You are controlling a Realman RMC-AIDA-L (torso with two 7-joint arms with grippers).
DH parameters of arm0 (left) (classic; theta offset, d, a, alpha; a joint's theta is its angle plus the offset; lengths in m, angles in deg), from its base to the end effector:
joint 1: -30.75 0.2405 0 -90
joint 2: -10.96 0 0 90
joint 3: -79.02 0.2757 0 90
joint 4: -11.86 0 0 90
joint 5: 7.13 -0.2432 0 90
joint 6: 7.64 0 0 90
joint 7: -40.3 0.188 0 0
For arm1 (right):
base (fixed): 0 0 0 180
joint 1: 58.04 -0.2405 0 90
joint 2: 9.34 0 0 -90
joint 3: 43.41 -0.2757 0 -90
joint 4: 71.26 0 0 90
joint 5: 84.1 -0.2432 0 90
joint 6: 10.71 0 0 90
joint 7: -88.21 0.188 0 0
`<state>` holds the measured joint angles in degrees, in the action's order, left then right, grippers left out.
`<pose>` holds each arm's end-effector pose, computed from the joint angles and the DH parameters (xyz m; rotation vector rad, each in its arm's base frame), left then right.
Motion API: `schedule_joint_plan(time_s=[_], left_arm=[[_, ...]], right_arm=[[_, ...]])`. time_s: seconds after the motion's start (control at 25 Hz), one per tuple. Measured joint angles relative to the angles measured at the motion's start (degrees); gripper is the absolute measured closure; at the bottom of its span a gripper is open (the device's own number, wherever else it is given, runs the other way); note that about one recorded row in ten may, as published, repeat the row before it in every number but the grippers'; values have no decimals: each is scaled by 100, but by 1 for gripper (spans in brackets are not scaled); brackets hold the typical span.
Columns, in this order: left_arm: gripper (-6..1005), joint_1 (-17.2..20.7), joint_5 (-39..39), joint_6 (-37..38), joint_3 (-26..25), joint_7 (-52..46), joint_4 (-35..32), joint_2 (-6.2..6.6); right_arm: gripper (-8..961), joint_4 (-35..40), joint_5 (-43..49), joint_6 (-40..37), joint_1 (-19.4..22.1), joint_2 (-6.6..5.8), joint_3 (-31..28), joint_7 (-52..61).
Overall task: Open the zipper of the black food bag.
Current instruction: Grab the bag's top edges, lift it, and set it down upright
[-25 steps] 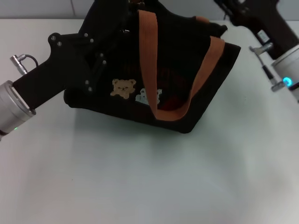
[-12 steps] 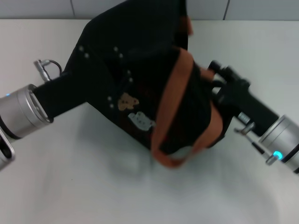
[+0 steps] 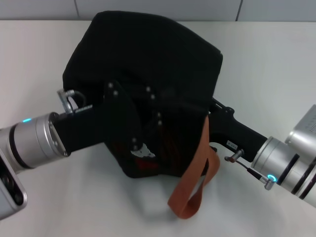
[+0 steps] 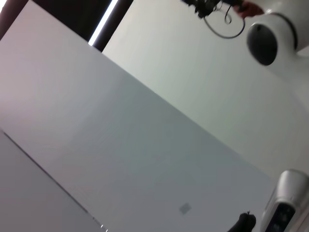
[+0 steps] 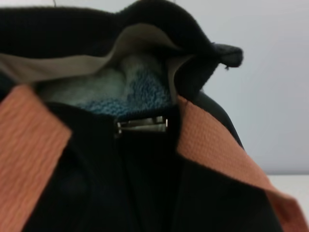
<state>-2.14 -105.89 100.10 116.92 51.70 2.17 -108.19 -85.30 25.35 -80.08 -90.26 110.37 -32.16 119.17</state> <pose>-0.2196 0.3115 -0.0772 -2.0890 0.9528 -1.0404 0.2719 0.3333 -0.1784 -2.3109 0.7343 0.9496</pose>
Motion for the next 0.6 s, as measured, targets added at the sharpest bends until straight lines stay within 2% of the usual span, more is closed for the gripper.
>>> schedule_joint_plan(time_s=[0.08,0.2,0.36,0.48,0.6], left_arm=[[900,0,2,25,76,52,64,0],[901,0,16,23,104,79,131,-4],[901,3,30,-8,72,80,148,-6],[901,9,37,-18,65,81,152,-5],[900,-24,37,-46,68,81,186,-3]], right_arm=[[143,-2,4,76,-5,1,-10,-9],[143,123,-21,-250,304,2,-74,-91],[143,440,-70,-1666,1135,0,-422,-408],[143,444,-74,-2429,1528,1,-544,-1229],[143,207,-66,-2835,1707,20,-565,-2237]])
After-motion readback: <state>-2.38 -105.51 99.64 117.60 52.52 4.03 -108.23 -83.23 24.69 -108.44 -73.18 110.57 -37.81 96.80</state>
